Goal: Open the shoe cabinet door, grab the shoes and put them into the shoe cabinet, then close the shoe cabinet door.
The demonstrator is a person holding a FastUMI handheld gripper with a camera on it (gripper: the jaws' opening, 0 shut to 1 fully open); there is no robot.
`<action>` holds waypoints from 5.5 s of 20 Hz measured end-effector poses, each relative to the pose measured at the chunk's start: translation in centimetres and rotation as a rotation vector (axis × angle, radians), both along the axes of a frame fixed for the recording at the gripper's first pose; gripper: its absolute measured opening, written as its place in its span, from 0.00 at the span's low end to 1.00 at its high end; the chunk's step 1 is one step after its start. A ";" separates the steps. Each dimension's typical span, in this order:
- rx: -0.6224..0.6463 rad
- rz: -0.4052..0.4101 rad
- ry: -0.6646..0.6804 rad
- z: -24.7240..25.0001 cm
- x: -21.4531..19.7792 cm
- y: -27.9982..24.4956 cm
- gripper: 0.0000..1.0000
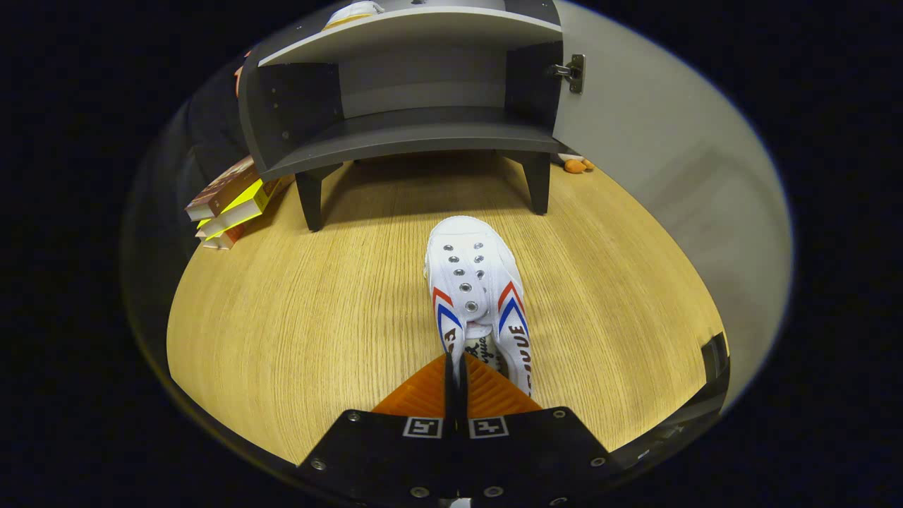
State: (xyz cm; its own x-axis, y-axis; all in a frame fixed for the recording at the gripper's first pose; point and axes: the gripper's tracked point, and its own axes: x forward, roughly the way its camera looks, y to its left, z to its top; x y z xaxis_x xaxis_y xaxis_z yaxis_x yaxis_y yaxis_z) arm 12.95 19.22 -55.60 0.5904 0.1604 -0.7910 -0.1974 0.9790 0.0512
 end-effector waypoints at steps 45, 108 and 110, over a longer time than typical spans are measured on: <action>-0.026 -0.200 0.025 -1.7 -2.1 1.8 0.19; 0.054 -0.067 -0.476 40.7 22.1 3.2 0.94; 0.078 -0.078 -0.513 42.7 18.3 2.4 0.94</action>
State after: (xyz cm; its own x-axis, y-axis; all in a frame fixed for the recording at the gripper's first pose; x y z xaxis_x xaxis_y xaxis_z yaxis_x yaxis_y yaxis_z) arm 31.23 21.60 -12.91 0.9115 0.1475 -0.3840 -0.1430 0.9889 0.0405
